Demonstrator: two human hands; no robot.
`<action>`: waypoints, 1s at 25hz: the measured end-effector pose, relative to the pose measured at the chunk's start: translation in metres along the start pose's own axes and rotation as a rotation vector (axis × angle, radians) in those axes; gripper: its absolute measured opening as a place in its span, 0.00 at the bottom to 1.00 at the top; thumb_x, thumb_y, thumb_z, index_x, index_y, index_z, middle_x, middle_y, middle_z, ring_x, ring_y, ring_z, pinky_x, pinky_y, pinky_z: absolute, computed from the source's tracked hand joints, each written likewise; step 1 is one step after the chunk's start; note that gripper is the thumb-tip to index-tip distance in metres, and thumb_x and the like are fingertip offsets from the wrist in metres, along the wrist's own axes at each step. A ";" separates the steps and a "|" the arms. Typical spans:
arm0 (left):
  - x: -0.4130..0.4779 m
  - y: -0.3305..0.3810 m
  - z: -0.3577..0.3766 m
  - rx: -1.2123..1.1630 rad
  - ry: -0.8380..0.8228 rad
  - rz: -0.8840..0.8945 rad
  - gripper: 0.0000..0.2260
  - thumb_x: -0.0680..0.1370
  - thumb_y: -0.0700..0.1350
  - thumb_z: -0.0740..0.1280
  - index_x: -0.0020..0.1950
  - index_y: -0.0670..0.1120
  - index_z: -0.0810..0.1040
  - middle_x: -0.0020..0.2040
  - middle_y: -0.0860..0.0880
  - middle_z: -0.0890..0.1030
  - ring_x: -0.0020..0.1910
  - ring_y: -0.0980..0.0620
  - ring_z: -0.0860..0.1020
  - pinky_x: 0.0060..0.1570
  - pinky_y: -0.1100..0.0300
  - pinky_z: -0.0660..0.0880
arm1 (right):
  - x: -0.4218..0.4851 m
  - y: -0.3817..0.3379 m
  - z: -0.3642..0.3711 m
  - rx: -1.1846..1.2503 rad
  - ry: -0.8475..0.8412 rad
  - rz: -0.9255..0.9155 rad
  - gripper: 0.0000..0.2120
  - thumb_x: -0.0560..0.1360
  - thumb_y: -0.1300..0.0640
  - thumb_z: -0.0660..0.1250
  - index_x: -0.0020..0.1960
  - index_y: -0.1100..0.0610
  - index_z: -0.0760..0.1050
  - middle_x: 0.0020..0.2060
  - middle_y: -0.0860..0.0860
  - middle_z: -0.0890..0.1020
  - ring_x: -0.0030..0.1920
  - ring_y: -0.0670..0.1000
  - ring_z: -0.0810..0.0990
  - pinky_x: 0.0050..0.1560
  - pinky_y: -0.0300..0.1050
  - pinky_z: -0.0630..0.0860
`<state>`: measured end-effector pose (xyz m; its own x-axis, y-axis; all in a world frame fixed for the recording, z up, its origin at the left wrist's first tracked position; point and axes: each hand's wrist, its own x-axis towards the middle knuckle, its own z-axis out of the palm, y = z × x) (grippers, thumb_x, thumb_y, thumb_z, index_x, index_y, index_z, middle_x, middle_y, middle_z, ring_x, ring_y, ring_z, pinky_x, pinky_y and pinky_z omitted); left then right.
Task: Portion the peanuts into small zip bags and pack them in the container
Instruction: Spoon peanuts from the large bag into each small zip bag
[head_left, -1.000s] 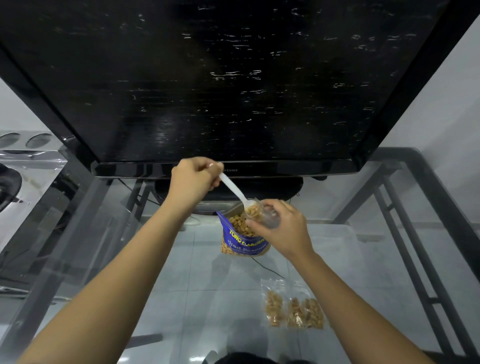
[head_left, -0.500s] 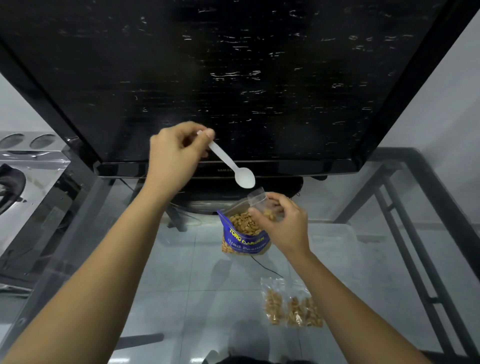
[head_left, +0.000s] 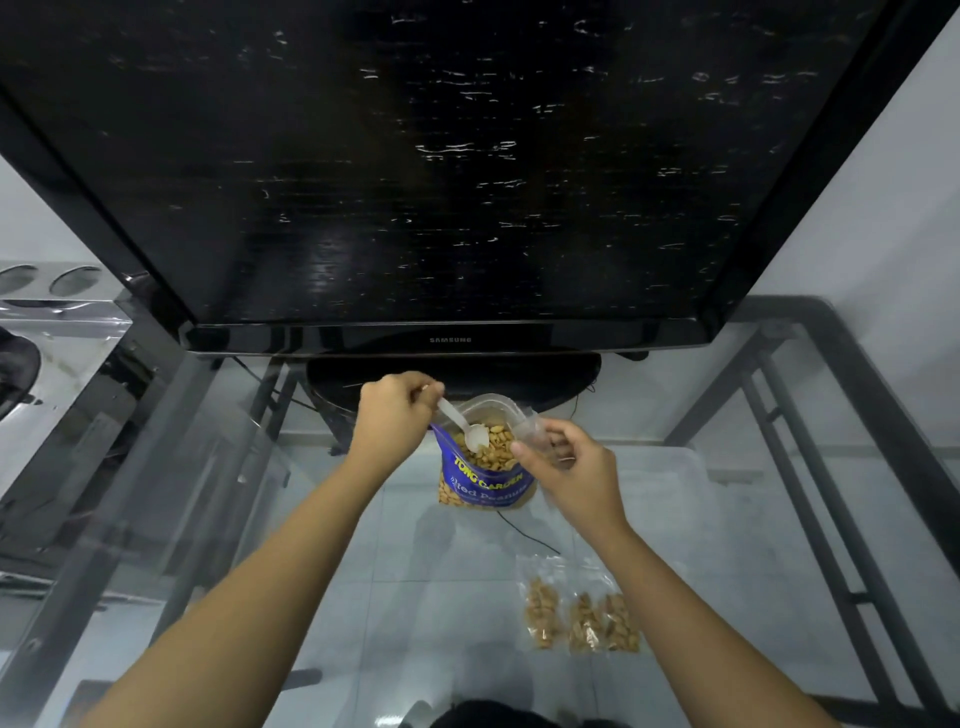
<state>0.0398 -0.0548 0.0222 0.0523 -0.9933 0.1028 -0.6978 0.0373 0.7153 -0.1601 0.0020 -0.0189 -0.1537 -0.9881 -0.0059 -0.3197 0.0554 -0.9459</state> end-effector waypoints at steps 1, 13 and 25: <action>0.001 -0.001 0.000 -0.004 0.004 -0.047 0.09 0.77 0.43 0.65 0.49 0.41 0.82 0.37 0.44 0.83 0.36 0.48 0.81 0.40 0.60 0.76 | 0.000 0.001 -0.001 0.004 -0.004 0.008 0.15 0.66 0.47 0.75 0.49 0.47 0.76 0.40 0.41 0.81 0.42 0.41 0.78 0.40 0.32 0.76; -0.003 -0.002 0.013 -0.264 -0.073 -0.443 0.09 0.77 0.41 0.63 0.46 0.38 0.81 0.32 0.44 0.81 0.33 0.55 0.79 0.32 0.63 0.73 | -0.002 -0.002 -0.006 0.074 -0.048 0.033 0.12 0.67 0.49 0.74 0.48 0.46 0.76 0.40 0.43 0.81 0.44 0.43 0.80 0.39 0.34 0.77; 0.002 -0.017 0.005 -0.407 -0.201 -0.361 0.07 0.78 0.43 0.64 0.41 0.45 0.79 0.33 0.46 0.78 0.34 0.55 0.75 0.34 0.68 0.72 | -0.002 -0.003 -0.009 0.089 -0.095 0.050 0.11 0.69 0.49 0.73 0.49 0.46 0.75 0.42 0.45 0.82 0.44 0.45 0.81 0.36 0.34 0.78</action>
<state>0.0485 -0.0579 0.0072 0.0714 -0.9508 -0.3015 -0.3281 -0.3078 0.8931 -0.1672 0.0051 -0.0135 -0.0772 -0.9938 -0.0801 -0.2290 0.0959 -0.9687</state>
